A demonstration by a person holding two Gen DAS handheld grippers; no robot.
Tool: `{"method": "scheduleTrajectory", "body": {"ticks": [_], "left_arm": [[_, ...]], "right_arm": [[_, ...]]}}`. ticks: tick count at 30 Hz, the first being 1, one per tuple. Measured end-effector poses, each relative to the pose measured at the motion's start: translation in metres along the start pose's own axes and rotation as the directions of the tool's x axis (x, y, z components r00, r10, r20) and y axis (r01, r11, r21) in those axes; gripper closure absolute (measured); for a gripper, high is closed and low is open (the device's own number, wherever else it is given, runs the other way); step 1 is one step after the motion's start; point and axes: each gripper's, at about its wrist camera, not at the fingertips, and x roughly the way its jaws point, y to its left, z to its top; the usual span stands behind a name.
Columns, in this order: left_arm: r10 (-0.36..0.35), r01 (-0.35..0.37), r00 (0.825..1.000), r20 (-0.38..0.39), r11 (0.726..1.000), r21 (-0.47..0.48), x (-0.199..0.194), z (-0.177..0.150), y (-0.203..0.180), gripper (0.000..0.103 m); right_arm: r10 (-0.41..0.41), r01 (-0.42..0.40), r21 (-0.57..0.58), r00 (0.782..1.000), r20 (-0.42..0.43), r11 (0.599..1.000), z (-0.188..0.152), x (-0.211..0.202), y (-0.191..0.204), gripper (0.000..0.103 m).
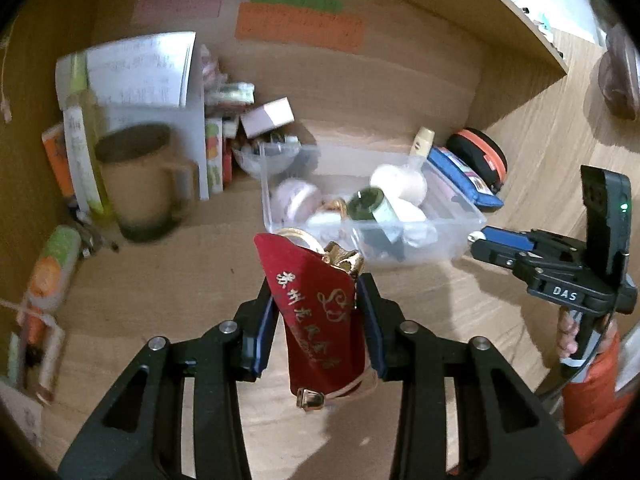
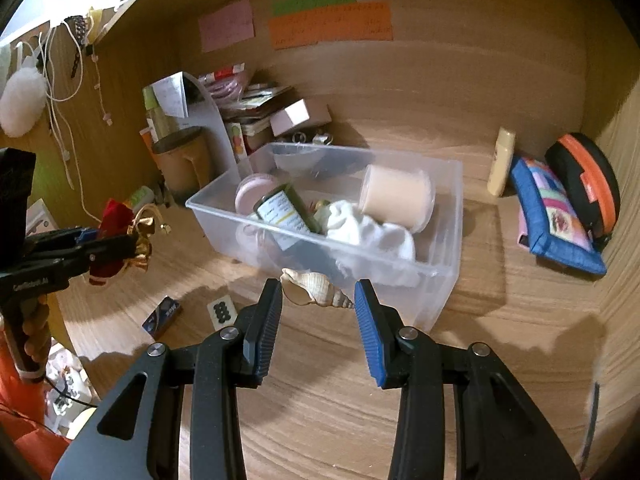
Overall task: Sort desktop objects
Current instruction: 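Carry the red pouch and seashell over the clear box with both tools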
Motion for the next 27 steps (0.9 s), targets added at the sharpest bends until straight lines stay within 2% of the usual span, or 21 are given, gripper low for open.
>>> {"method": "scheduleTrajectory", "body": {"ticks": [4, 15, 27], "left_arm": [[0.010, -0.011, 1.000, 0.026, 1.000, 0.018, -0.002, 0.016, 0.003, 0.064], [-0.028, 0.025, 0.997, 0.074, 0.999, 0.045, 0.003, 0.052, 0.005, 0.064], [-0.062, 0.059, 0.998, 0.031, 0.995, 0.085, 0.046, 0.078, -0.003, 0.064]], "right_arm": [[-0.014, 0.014, -0.015, 1.000, 0.018, 1.000, 0.010, -0.003, -0.002, 0.068], [-0.047, 0.048, -0.012, 0.996, 0.076, 0.999, 0.037, -0.008, -0.012, 0.068], [-0.082, 0.082, -0.012, 0.996, 0.042, 0.997, 0.055, 0.019, -0.029, 0.068]]}}
